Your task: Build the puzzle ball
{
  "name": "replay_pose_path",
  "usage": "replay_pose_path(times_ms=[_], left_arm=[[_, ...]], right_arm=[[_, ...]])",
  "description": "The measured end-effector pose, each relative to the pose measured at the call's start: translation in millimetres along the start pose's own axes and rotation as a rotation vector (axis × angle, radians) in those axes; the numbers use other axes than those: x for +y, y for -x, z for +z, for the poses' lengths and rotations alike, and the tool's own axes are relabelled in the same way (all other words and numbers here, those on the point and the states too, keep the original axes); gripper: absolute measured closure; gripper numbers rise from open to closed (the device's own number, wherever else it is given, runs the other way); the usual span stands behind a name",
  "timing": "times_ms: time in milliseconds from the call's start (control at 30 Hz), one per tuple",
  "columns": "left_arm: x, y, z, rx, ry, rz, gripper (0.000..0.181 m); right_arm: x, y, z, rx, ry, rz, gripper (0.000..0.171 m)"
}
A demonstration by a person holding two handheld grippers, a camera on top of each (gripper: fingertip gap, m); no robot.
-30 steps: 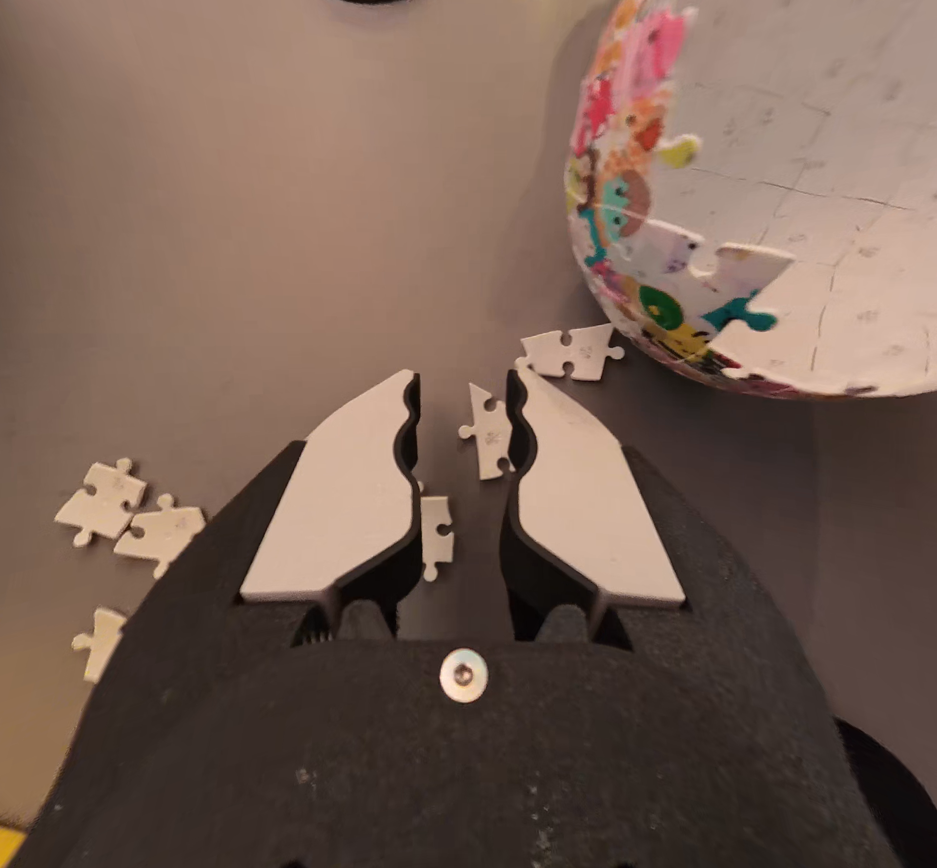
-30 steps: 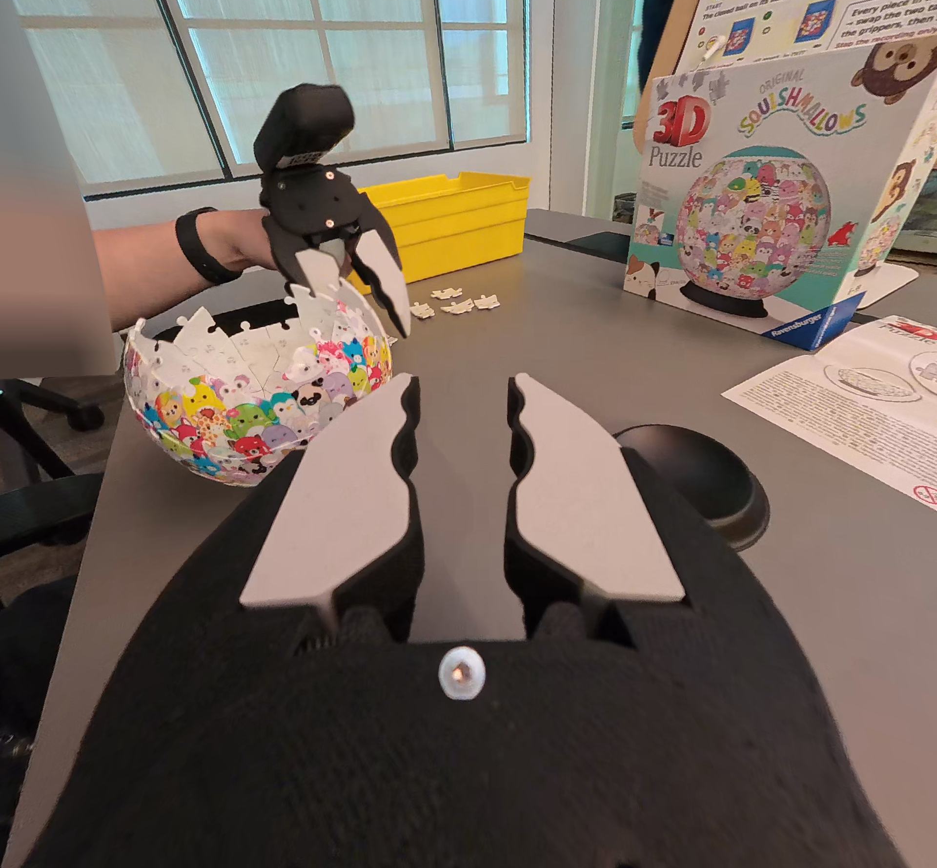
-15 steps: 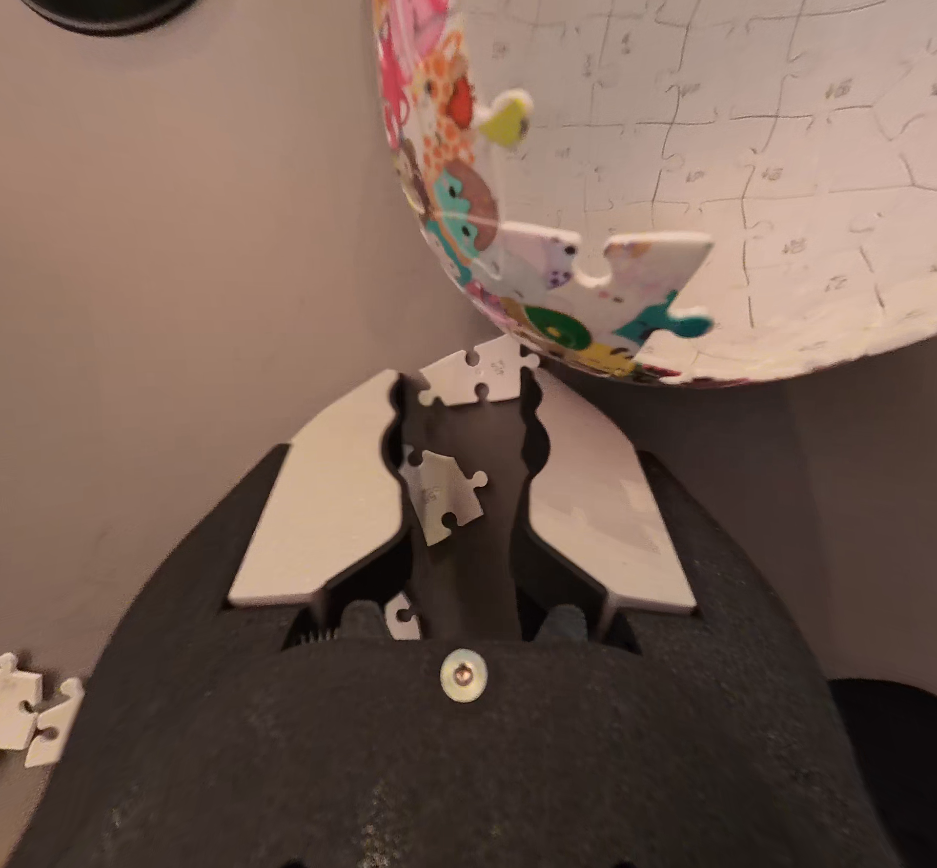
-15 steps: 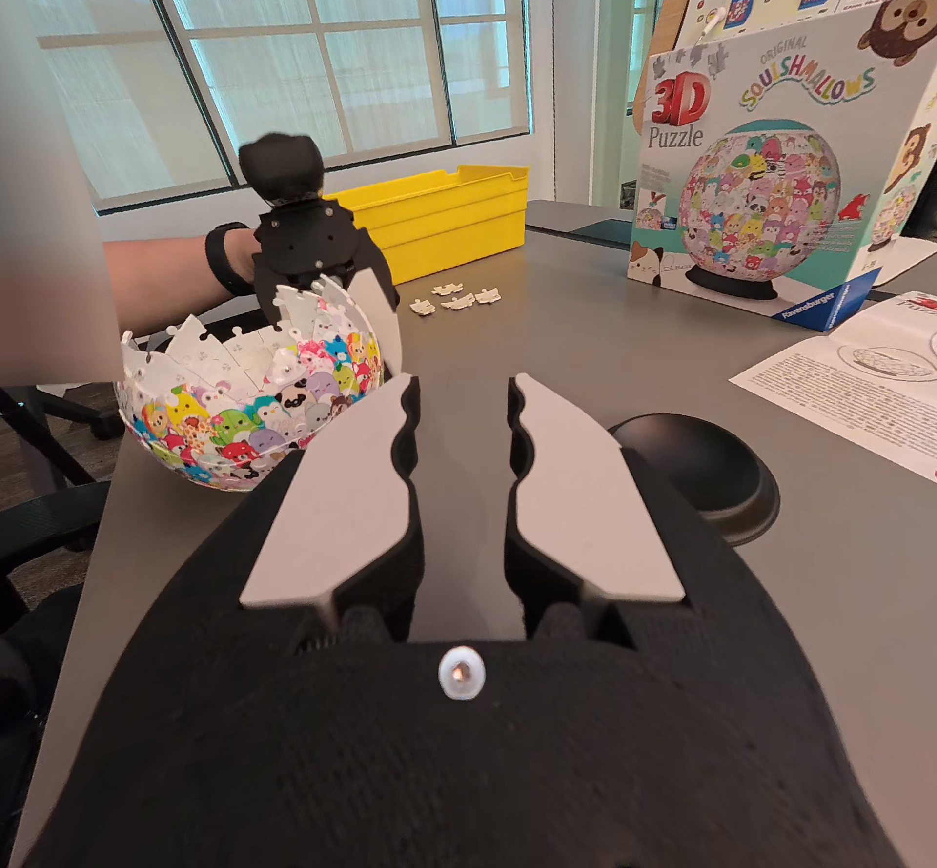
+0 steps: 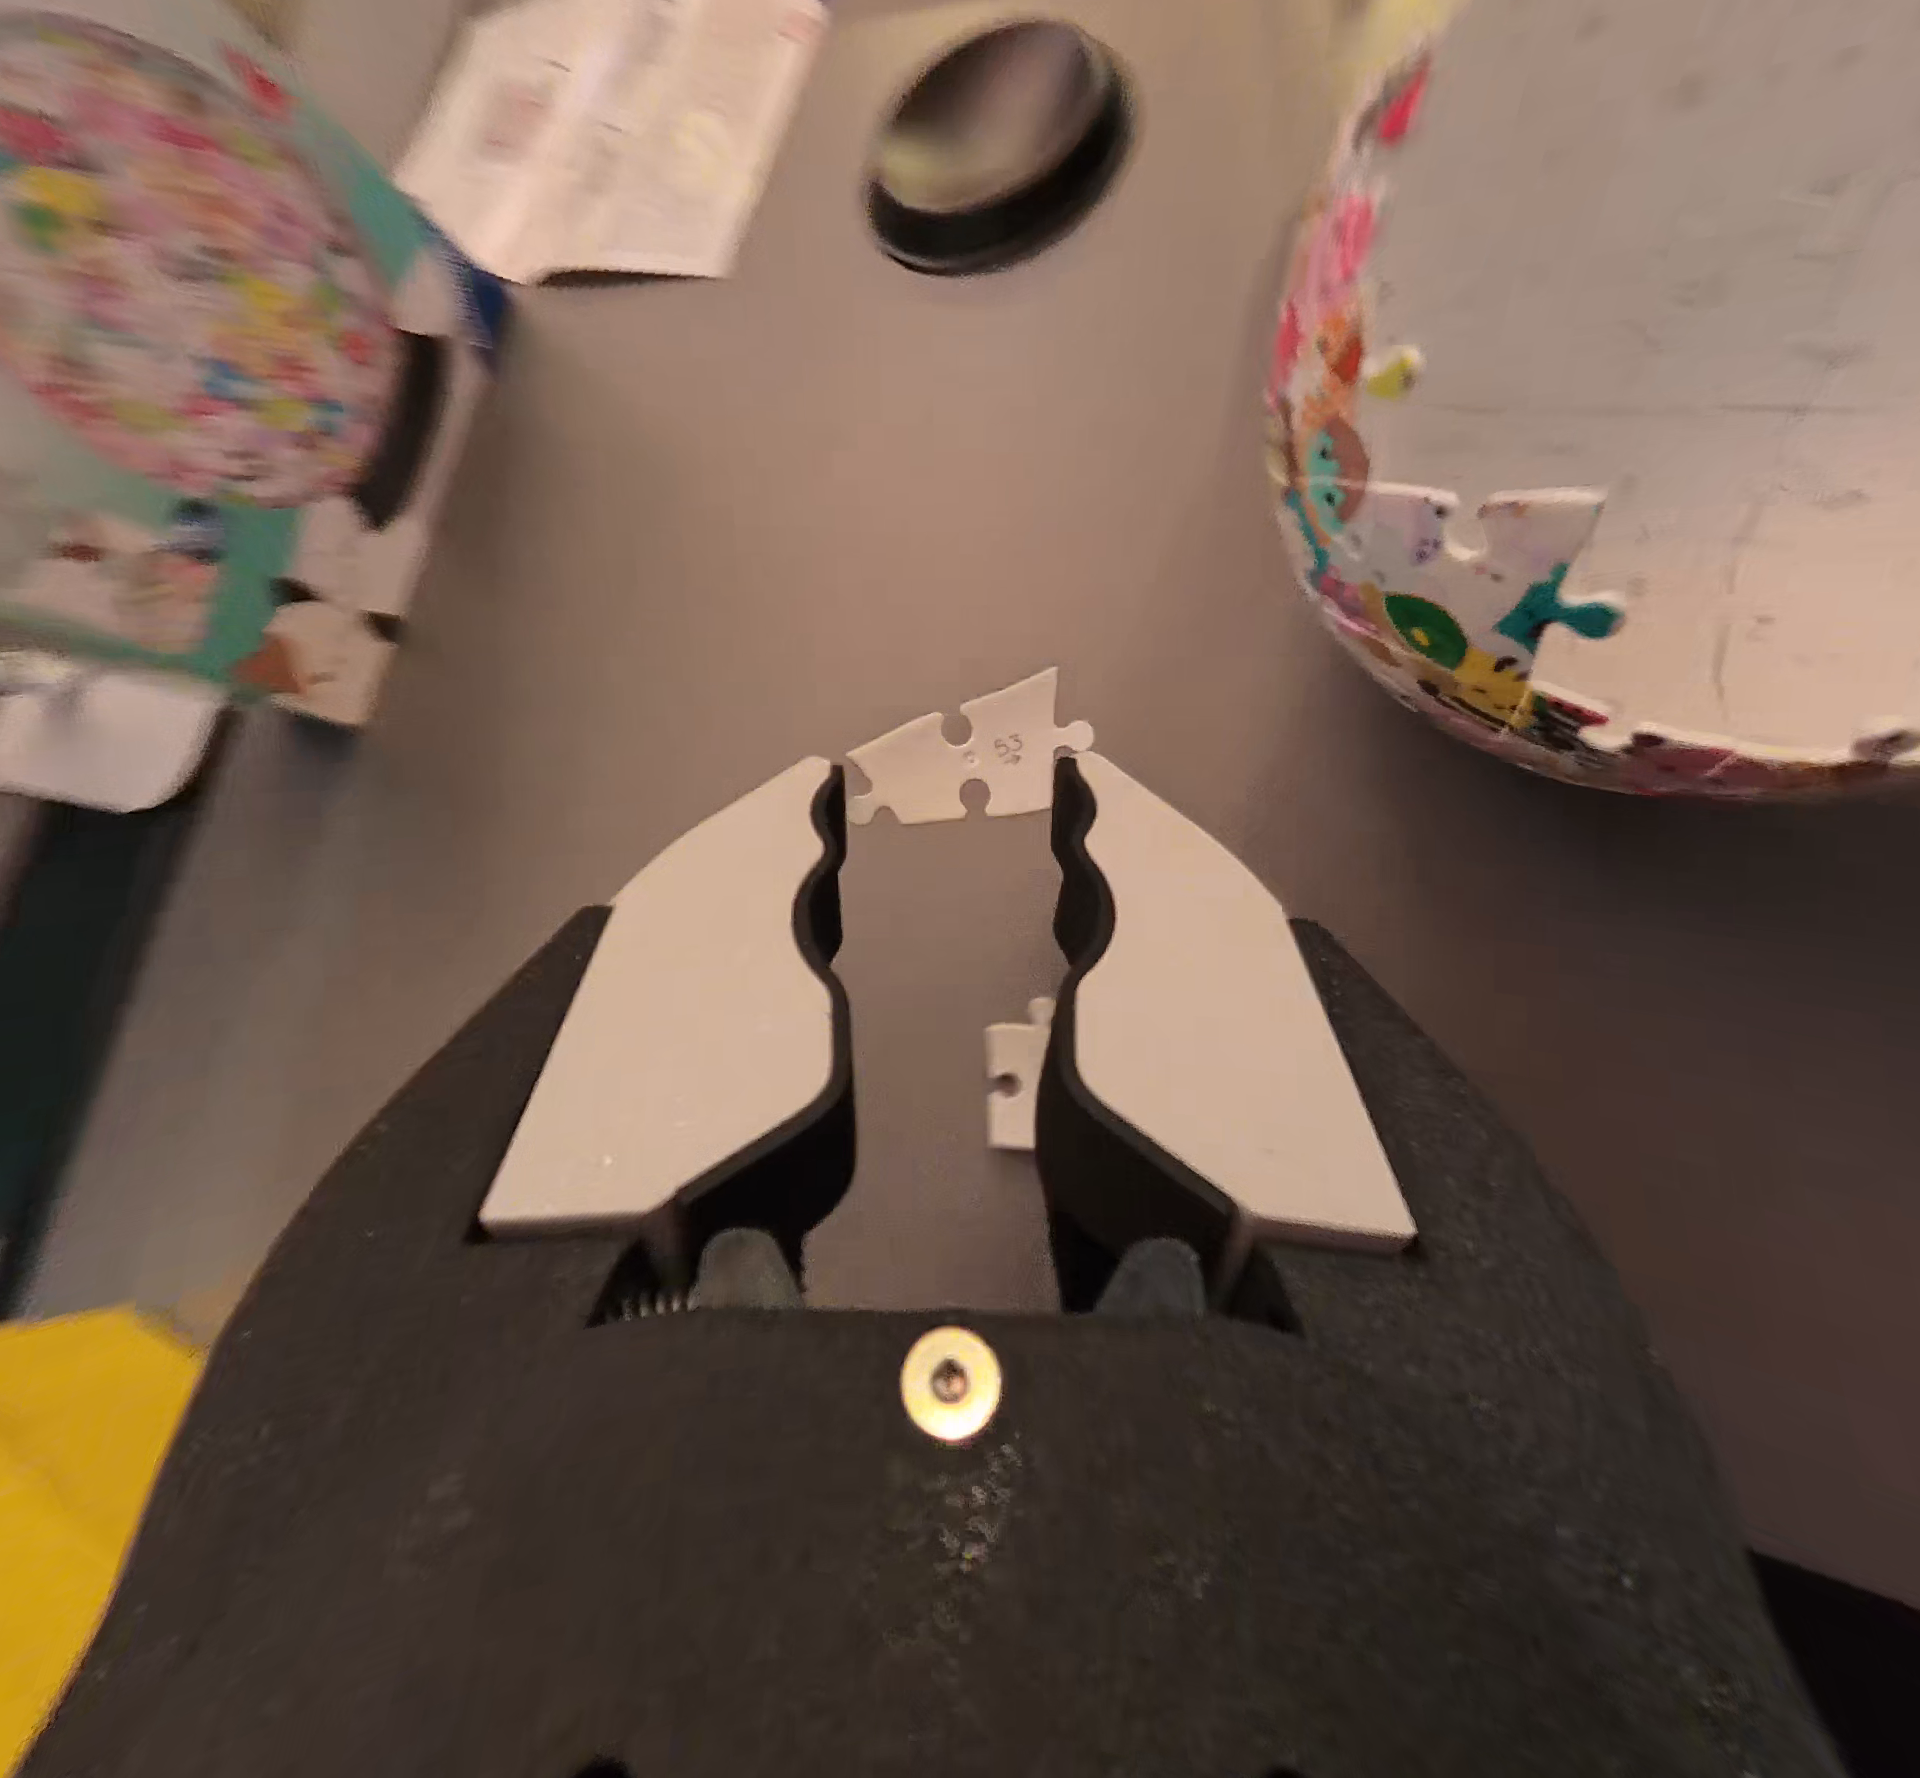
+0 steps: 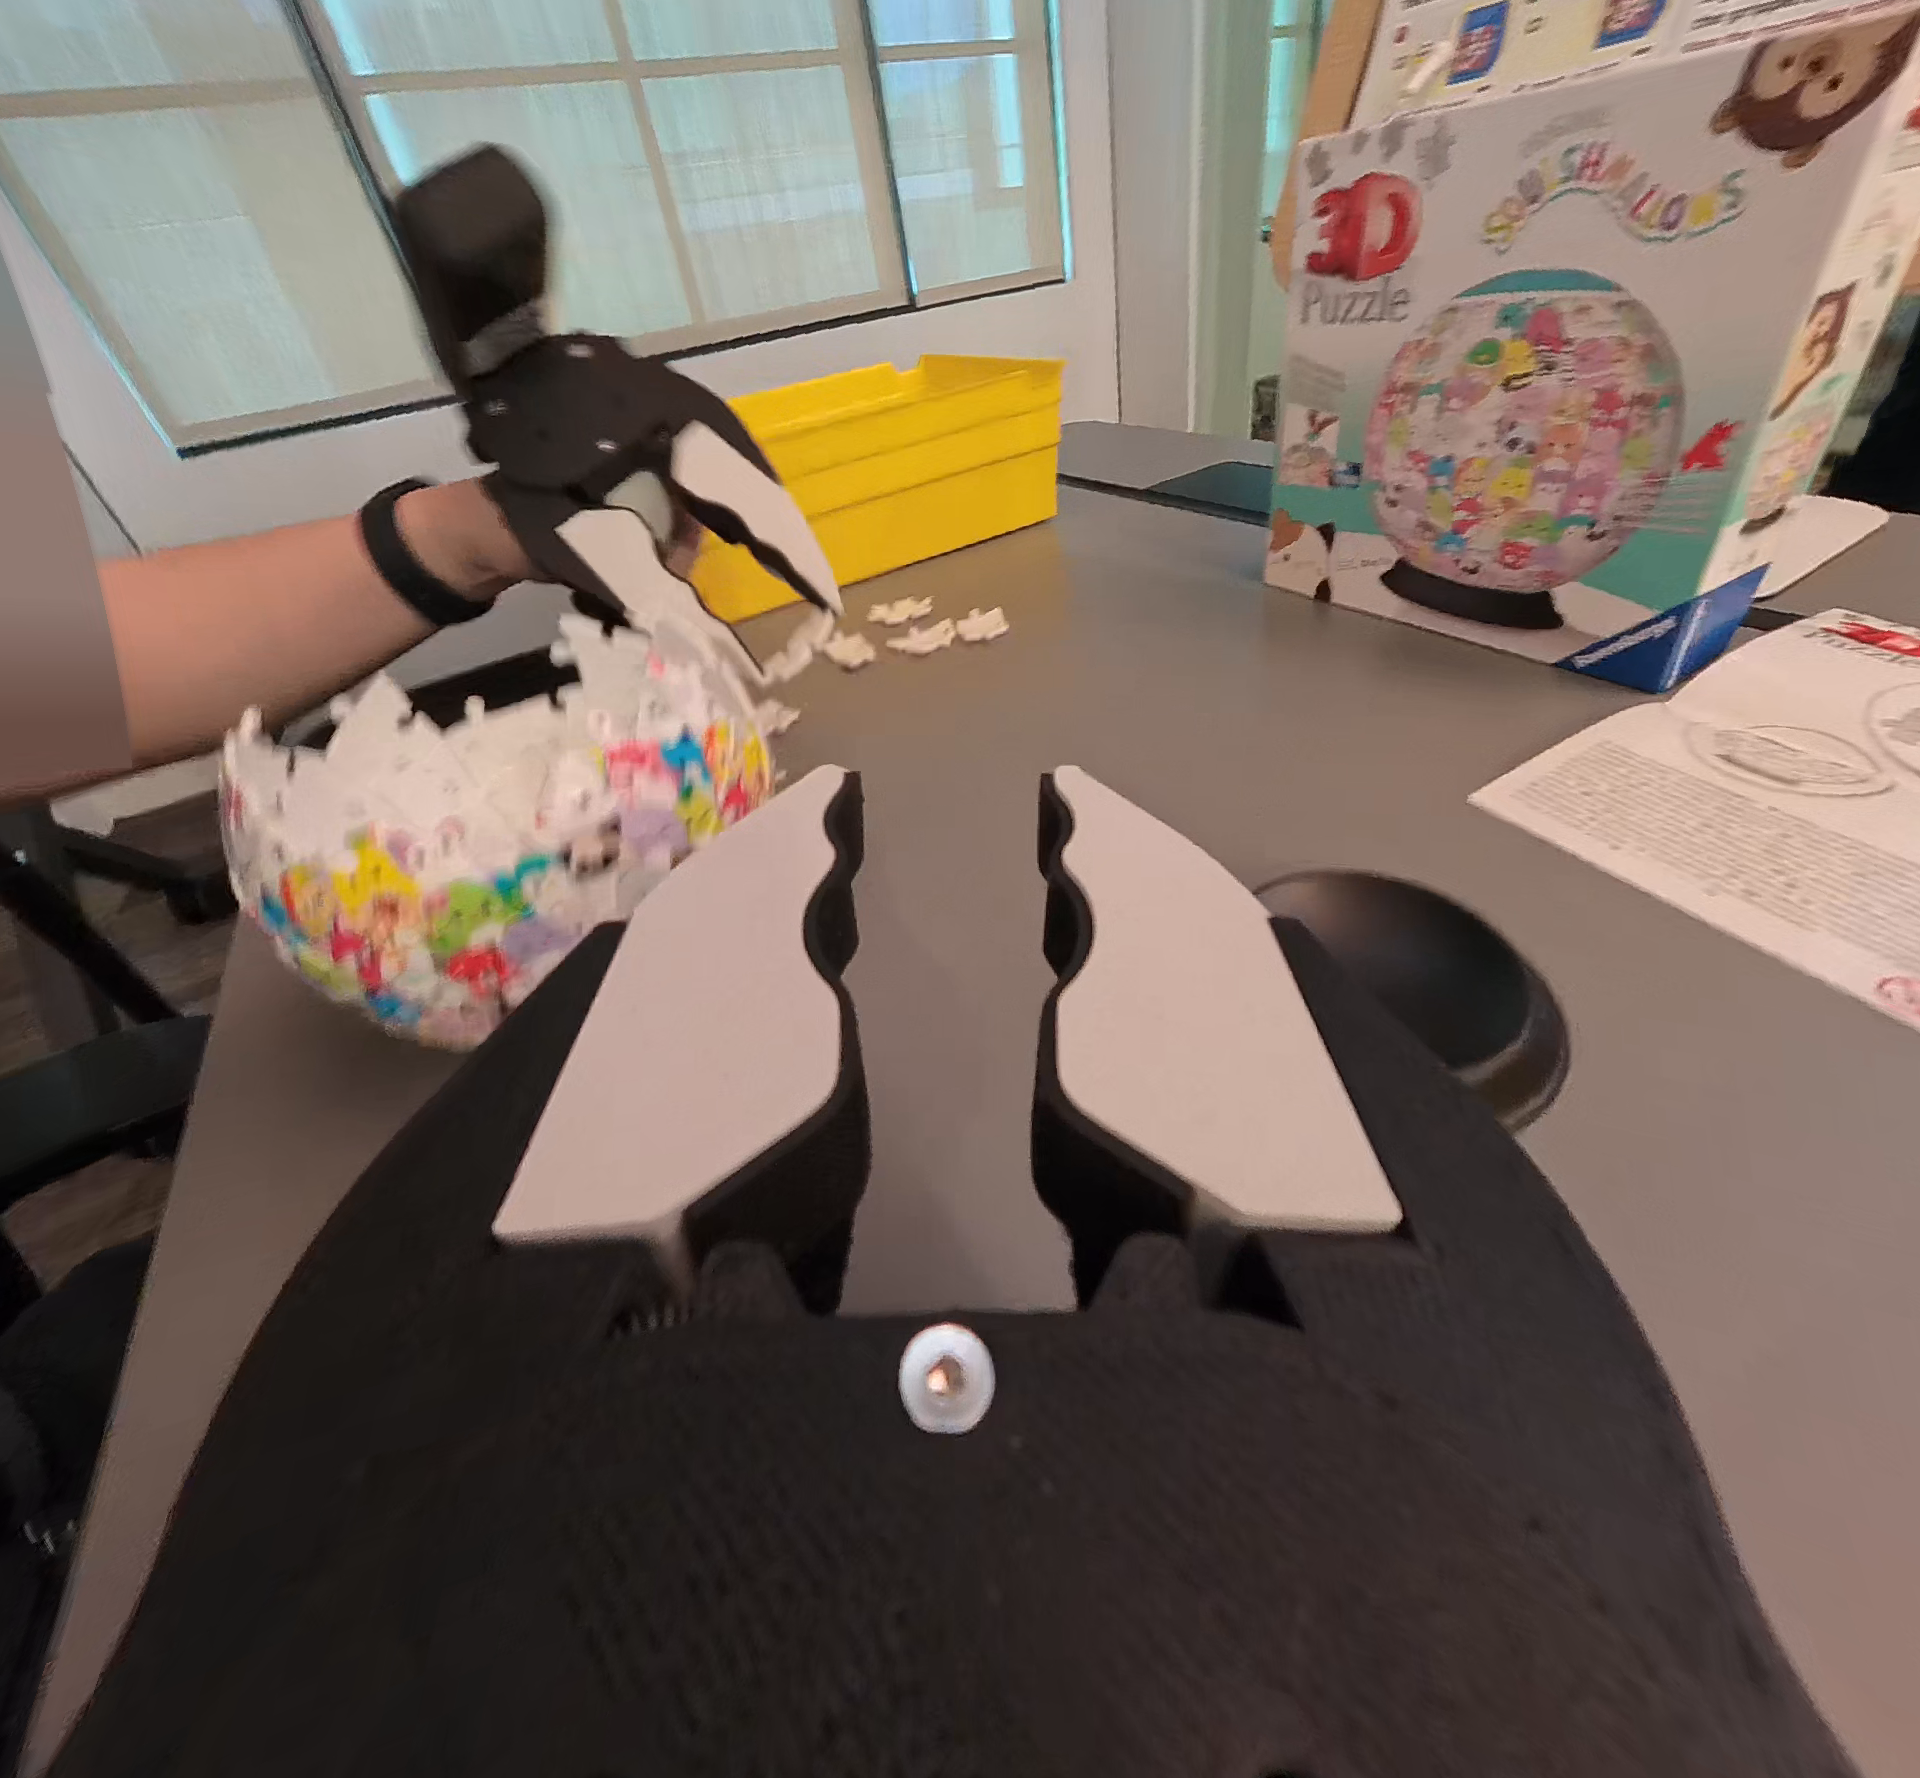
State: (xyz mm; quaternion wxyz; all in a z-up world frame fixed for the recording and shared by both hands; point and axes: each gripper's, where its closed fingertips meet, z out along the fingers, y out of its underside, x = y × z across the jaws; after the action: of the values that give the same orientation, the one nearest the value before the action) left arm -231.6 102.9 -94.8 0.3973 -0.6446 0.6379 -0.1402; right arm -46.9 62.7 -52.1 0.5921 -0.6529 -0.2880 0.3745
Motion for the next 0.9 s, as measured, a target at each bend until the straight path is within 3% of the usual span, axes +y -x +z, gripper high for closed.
replay_pose_path(times_ms=[100, 267, 467, 633, 700, 833, 900], left_arm=[[-21.4, 13.2, -34.2, -0.15, -0.058, 0.01, 0.143], [-63.9, 7.5, -79.4, -0.31, -0.124, 0.04, 0.144], [-93.2, -8.6, -109.2, -0.4, -0.136, 0.087, 0.143], [-100.7, -14.8, -127.6, -0.439, -0.141, 0.094, 0.143], [-101.7, -17.6, -133.2, -0.444, -0.151, 0.095, 0.153], [-98.6, -25.2, -140.4, -0.415, -0.195, 0.008, 0.138], [-95.4, -28.9, -146.8, -0.375, -0.244, -0.082, 0.139]], right_arm=[[-41.2, 1.3, 18.0, 0.004, 0.028, 0.054, 0.14], [-88.3, 69.5, 88.2, -0.246, 0.244, 0.214, 0.142], [-86.7, 124.9, 141.4, -0.349, 0.389, 0.361, 0.142], [-79.8, 147.1, 151.4, -0.347, 0.449, 0.352, 0.149], [-80.9, 156.1, 150.9, -0.402, 0.456, 0.371, 0.169], [-78.0, 154.3, 151.6, -0.424, 0.471, 0.409, 0.169], [-72.1, 145.6, 148.7, -0.398, 0.496, 0.387, 0.169]])
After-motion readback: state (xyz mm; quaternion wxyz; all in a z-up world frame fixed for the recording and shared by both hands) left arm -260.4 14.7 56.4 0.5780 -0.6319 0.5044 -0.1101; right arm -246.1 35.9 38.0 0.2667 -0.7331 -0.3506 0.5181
